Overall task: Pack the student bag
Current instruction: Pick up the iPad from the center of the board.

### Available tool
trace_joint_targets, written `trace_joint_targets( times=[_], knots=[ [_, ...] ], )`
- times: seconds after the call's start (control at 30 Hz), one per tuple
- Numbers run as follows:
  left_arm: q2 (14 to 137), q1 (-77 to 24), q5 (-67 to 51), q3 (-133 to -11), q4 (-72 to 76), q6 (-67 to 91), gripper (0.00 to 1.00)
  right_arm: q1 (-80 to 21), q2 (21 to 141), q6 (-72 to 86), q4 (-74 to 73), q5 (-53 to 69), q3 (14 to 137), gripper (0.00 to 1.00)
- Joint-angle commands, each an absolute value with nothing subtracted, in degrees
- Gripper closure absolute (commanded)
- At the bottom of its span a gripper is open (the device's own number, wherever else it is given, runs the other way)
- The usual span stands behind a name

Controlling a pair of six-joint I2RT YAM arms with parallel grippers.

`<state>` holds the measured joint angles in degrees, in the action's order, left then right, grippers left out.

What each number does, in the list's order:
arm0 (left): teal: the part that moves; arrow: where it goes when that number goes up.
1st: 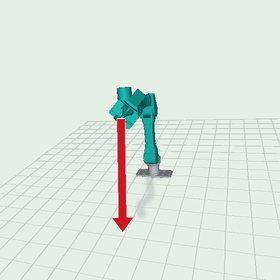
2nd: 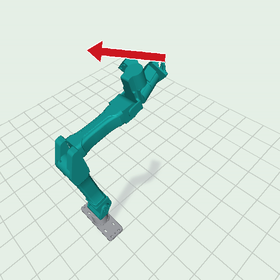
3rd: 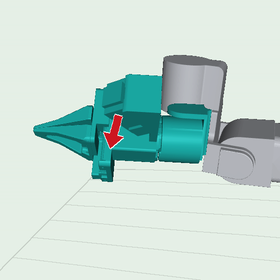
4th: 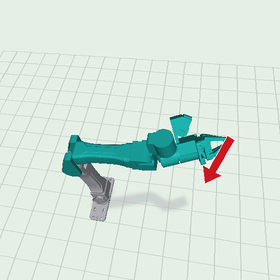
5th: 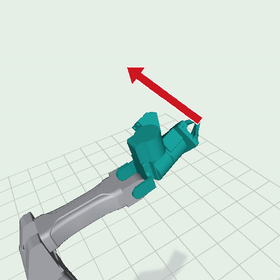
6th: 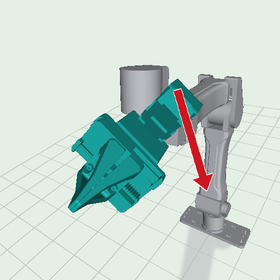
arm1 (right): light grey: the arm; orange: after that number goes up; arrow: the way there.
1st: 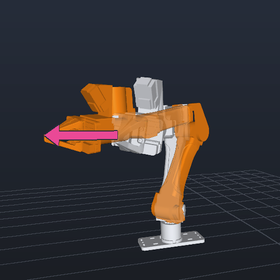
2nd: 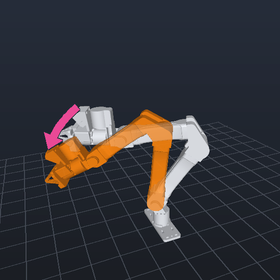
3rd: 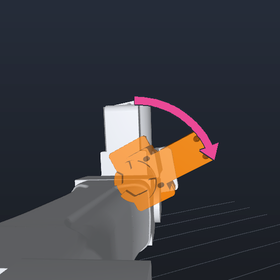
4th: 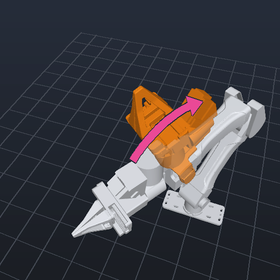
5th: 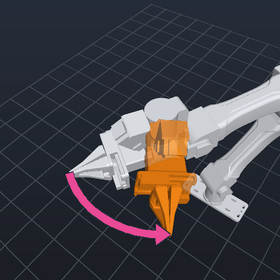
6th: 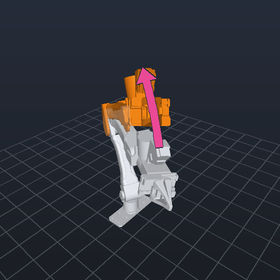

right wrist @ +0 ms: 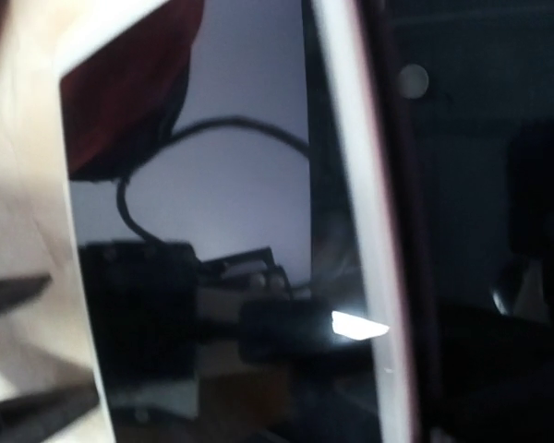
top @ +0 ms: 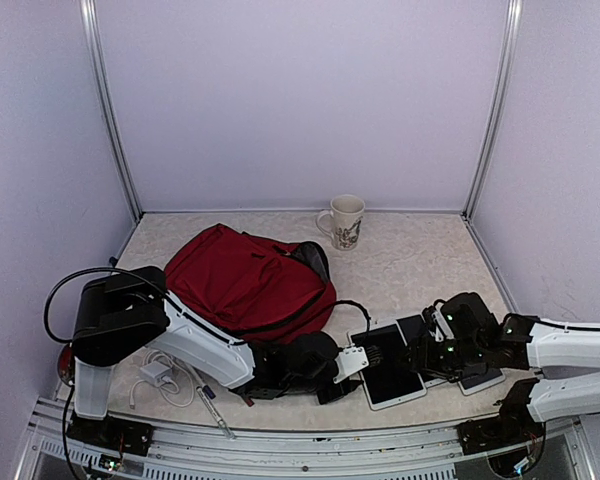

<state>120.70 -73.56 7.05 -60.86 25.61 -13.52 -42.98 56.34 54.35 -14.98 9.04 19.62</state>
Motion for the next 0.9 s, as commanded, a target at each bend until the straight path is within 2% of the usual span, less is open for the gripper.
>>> trace_joint_targets(
  times=[0.0,0.1,0.23,0.43,0.6,0.73,0.87],
  knots=[
    [124.63,-72.43,10.5,-60.79,20.84,-14.88,0.54,-43.03,57.93,51.75,-25.46,14.33,21.9,0.28],
    [124.61,-72.42,10.3,-60.82,20.83,-15.09,0.54,-42.7,58.23,50.44,-25.73,16.52,22.27,0.21],
    [124.7,-72.42,10.05,-60.89,20.73,-15.07,0.54,-41.48,59.2,49.97,-21.92,21.45,20.73,0.2],
    [125.13,-72.42,9.23,-61.04,20.73,-14.88,0.54,-40.52,56.96,54.11,-2.54,33.1,17.16,0.35],
    [125.8,-72.31,8.82,-60.86,21.25,-14.54,0.54,-40.52,54.59,60.84,11.77,38.57,15.2,0.4],
    [126.21,-72.25,8.57,-60.98,21.49,-14.38,0.54,-40.61,54.25,61.09,12.15,37.04,15.06,0.45],
    [125.95,-72.25,8.55,-60.95,21.61,-14.34,0.54,-40.61,55.67,60.08,9.56,34.42,15.96,0.58]
  ],
)
